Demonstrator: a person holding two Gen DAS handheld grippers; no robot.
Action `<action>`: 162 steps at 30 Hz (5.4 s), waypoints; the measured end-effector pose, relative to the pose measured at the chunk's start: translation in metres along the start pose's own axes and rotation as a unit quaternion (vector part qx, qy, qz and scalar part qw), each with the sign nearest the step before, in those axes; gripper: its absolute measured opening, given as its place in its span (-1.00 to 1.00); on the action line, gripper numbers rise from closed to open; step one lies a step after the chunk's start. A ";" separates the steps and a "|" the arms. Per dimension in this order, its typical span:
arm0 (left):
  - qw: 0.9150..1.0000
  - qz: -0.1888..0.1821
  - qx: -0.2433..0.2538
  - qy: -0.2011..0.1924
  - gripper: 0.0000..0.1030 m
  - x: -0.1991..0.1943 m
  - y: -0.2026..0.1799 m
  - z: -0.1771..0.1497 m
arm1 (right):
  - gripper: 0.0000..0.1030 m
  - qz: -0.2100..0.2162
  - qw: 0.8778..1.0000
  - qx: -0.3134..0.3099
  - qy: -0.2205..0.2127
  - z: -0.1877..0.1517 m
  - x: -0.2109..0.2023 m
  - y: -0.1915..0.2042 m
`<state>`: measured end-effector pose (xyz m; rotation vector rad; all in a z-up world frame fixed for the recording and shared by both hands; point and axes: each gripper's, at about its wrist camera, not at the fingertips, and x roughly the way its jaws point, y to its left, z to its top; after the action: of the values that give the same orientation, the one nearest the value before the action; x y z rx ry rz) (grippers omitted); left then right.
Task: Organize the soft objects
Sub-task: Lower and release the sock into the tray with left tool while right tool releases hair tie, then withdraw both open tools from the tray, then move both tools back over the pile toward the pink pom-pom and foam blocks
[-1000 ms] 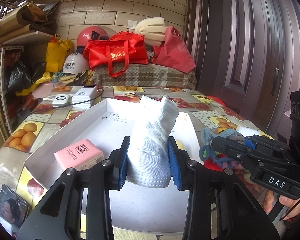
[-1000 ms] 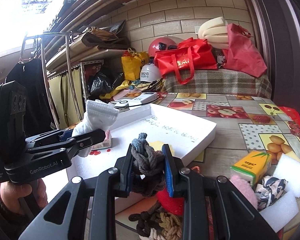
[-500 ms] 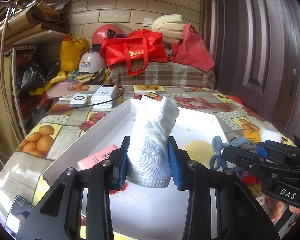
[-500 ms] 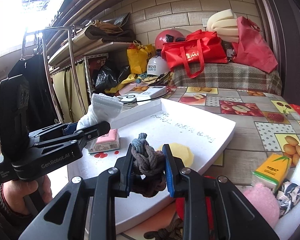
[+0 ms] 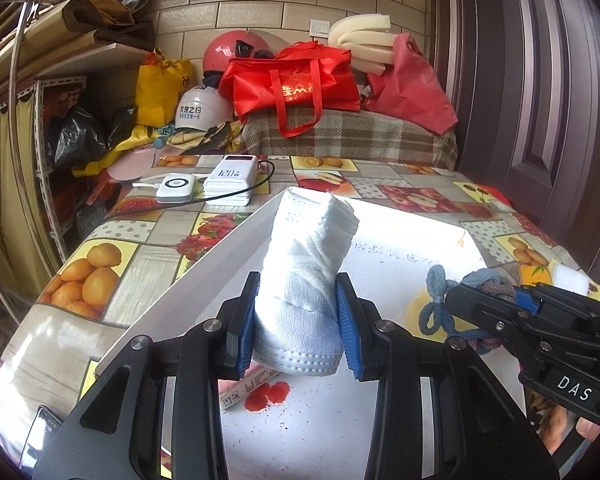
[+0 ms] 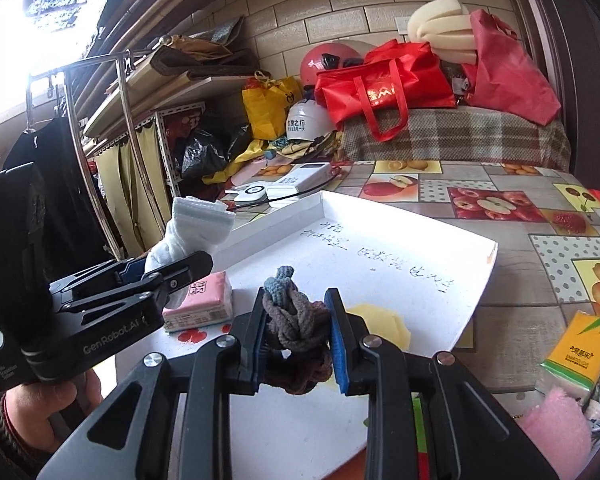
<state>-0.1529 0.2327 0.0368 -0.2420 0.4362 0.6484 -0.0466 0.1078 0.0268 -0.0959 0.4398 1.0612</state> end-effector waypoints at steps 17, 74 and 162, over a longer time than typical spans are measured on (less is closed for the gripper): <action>0.999 0.027 -0.010 0.031 -0.26 0.013 0.005 0.000 | -0.24 -0.026 0.999 -0.012 0.019 0.003 0.011 0.007; 0.993 0.089 -0.039 -0.059 0.75 -0.021 0.016 -0.002 | 0.99 -0.024 0.996 -0.018 -0.083 -0.003 -0.022 0.013; 0.926 -0.246 0.215 0.188 0.38 -0.030 -0.206 -0.065 | 1.00 -0.100 0.982 0.148 0.066 -0.060 -0.158 -0.183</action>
<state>-0.0647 0.0347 0.0101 -0.0479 0.8409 -0.0025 0.0279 -0.1298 0.0099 0.0539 0.6896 0.7850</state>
